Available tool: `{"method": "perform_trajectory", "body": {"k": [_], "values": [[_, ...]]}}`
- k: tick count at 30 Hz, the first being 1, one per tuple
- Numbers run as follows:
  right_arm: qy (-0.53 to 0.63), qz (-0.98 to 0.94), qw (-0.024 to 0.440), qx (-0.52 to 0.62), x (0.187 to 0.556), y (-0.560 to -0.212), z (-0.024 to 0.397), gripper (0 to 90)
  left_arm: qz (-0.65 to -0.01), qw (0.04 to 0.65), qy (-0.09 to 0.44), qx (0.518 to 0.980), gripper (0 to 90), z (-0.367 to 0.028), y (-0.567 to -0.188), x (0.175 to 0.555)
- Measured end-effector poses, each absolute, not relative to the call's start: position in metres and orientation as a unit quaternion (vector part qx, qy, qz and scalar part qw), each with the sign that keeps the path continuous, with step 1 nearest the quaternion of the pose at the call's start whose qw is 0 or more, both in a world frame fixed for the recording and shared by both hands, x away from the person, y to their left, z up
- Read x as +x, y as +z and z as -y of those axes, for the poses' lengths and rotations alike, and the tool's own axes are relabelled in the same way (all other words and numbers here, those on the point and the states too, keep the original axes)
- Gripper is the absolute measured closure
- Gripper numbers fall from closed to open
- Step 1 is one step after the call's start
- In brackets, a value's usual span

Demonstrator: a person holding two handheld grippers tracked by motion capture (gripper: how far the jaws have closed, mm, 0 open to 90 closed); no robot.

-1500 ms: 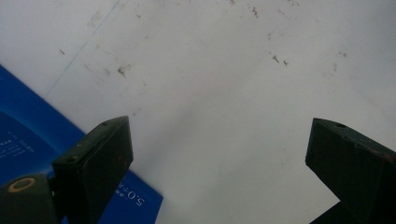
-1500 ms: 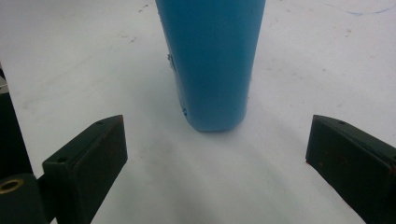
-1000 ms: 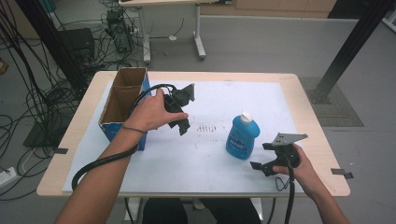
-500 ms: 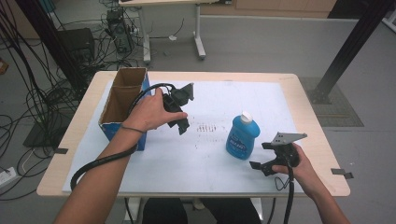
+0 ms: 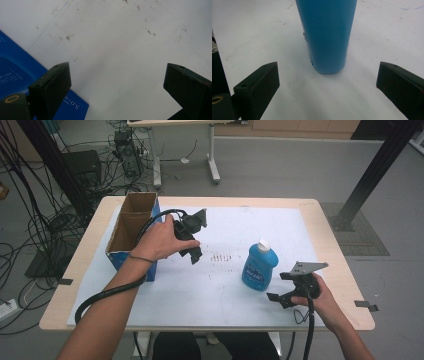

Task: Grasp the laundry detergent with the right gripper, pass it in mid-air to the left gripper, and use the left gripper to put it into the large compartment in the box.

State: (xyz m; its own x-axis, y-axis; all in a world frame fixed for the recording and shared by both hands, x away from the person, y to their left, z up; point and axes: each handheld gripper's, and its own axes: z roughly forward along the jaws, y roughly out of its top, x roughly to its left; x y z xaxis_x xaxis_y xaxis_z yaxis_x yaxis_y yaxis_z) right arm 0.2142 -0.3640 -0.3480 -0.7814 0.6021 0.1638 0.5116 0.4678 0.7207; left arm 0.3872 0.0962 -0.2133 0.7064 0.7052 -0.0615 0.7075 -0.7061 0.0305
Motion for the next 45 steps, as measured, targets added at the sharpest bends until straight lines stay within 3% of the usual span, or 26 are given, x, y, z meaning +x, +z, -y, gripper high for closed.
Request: {"method": "perform_trajectory", "body": {"k": [45], "values": [[0.403,-0.852,0.053,0.329,0.2146,-0.35,0.3658,4.3,-0.378,0.025,-0.025,0.925,8.0,-0.092,-0.2153,0.388]]}}
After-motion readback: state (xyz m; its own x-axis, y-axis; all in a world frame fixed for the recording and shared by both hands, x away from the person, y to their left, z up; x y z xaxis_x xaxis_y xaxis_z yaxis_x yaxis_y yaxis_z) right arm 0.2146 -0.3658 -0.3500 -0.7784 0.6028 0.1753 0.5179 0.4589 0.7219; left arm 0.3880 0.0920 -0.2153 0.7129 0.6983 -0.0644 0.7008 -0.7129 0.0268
